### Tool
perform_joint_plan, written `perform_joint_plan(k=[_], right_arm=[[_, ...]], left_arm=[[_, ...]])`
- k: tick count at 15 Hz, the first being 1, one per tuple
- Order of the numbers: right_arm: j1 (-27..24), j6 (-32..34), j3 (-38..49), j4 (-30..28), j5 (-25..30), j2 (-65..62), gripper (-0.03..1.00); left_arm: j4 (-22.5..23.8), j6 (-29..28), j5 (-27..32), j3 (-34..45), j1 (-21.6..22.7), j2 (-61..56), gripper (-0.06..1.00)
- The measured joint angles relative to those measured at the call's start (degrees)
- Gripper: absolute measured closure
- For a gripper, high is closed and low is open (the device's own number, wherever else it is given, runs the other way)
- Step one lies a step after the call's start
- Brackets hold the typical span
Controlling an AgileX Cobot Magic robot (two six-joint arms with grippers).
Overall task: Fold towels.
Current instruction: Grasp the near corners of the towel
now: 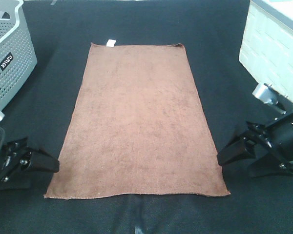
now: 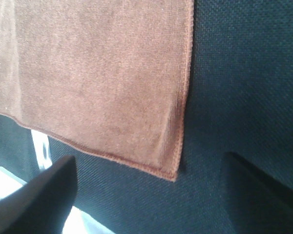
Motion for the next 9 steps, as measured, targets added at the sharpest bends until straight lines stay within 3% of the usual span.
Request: perform_joint_plan(k=[3,6,9], right_arm=[[0.2,-1.8,-0.1,2.1,-0.3,2.8,0.21],[6.6,-3.8,-0.1,4.6,-5.1,6.0,0.25],[9.6,-3.8,-1.7,9.0,-7.6,7.6,0.38]], left_arm=[[-1.0,1.8,1.1,-1.3,0.0,2.8,0.21],[-2.4,2.1,5.0,-3.5,0.1,6.2,0.21],[-2.8,2.1,7.0,-6.1,-2.6,8.9,0.23]])
